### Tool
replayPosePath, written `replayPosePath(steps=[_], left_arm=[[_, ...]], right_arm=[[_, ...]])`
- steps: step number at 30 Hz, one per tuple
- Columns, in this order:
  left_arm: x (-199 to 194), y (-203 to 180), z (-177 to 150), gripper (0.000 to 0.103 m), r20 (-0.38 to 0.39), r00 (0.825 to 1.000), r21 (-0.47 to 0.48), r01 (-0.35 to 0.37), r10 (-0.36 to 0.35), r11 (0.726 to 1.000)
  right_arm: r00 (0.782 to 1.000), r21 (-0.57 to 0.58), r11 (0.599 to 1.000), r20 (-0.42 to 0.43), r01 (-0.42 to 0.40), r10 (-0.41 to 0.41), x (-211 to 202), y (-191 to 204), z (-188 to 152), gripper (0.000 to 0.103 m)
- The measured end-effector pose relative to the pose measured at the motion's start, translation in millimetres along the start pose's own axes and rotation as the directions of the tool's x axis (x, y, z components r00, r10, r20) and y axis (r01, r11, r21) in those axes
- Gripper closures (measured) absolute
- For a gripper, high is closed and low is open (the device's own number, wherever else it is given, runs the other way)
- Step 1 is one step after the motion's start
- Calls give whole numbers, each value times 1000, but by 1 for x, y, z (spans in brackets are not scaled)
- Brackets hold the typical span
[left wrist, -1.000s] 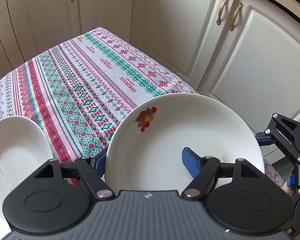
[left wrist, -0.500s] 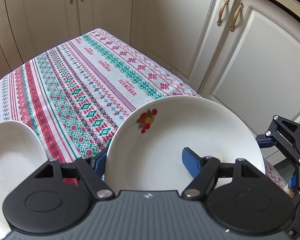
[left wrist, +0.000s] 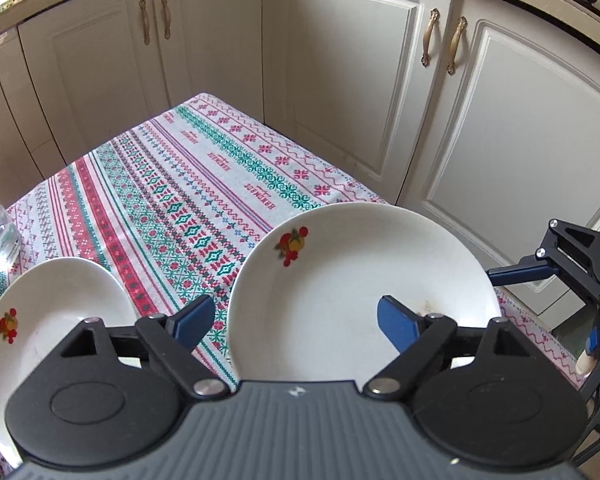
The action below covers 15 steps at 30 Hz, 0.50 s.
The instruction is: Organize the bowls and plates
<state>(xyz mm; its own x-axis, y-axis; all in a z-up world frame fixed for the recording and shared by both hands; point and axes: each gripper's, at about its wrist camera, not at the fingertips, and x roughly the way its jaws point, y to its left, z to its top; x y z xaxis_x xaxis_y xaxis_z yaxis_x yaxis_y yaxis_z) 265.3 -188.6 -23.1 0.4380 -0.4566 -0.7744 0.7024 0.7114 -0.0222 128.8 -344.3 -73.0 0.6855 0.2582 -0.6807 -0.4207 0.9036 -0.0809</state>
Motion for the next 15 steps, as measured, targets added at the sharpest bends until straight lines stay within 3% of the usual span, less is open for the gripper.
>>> replayPosePath(steps=[8,15], left_arm=[[-62,-14,-24,13,111,993,5,-52,51,999],[-110,-20,-67,7,207,970,-36,-123,128,992]], right_arm=[[998,16,1000,65,14,-15,-38,22,3,0],[992,18,1000,122,16,-18,-62,57,7,0]])
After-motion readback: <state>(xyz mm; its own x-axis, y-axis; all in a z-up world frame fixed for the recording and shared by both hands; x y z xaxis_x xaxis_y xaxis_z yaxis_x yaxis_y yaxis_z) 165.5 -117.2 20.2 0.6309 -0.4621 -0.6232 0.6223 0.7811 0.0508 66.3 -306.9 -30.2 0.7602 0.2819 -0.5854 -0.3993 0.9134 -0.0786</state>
